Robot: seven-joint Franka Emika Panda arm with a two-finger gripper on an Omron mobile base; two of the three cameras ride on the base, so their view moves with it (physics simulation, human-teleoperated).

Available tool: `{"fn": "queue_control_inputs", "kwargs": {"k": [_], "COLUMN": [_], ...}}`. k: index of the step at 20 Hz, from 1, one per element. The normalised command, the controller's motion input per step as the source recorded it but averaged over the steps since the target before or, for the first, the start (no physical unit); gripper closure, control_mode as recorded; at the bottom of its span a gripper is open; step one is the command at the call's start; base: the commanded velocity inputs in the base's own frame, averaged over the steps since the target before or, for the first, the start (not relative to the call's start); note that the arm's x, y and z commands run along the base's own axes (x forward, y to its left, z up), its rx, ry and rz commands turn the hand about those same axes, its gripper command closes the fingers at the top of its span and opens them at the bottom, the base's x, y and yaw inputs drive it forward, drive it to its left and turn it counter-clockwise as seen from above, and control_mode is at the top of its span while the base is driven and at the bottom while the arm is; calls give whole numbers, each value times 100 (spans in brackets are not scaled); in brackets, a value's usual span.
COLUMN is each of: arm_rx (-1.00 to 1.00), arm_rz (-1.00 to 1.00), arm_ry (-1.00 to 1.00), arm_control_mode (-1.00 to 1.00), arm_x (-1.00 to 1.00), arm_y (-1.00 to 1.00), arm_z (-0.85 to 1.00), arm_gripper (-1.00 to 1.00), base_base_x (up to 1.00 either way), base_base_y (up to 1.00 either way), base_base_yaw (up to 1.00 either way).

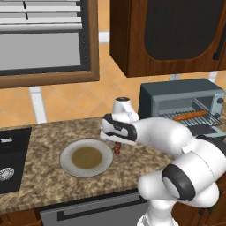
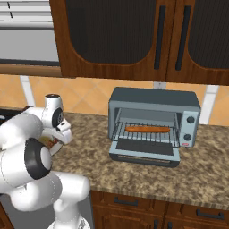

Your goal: Pick up the kebab skewer and baguette bread, and place them inside the toaster oven. Close the toaster oven door and start by setting the timer.

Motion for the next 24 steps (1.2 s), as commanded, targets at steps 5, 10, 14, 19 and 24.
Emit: {"fn": "queue_control_inputs", "kwargs": {"k": [5,10,14,19,24], "arm_rx": [0,0,0,2,3], "arm_rz": [-21,-26,-28,-25,-23], "arm_ry": [0,0,0,0,0], "arm_control_mode": [-100,-100,-100,-100,-100], "arm_x": [-24,-1,-15,-25,-10], "arm_y": [-14,0,-10,-31,-41], "arm_z": [16,18,13,11,28], "arm_gripper": [100,100,100,100,100], "base_base_x": [0,0,0,0,0], "base_base_y": [0,0,0,0,0], "base_base_yaw": [0,0,0,0,0]}}
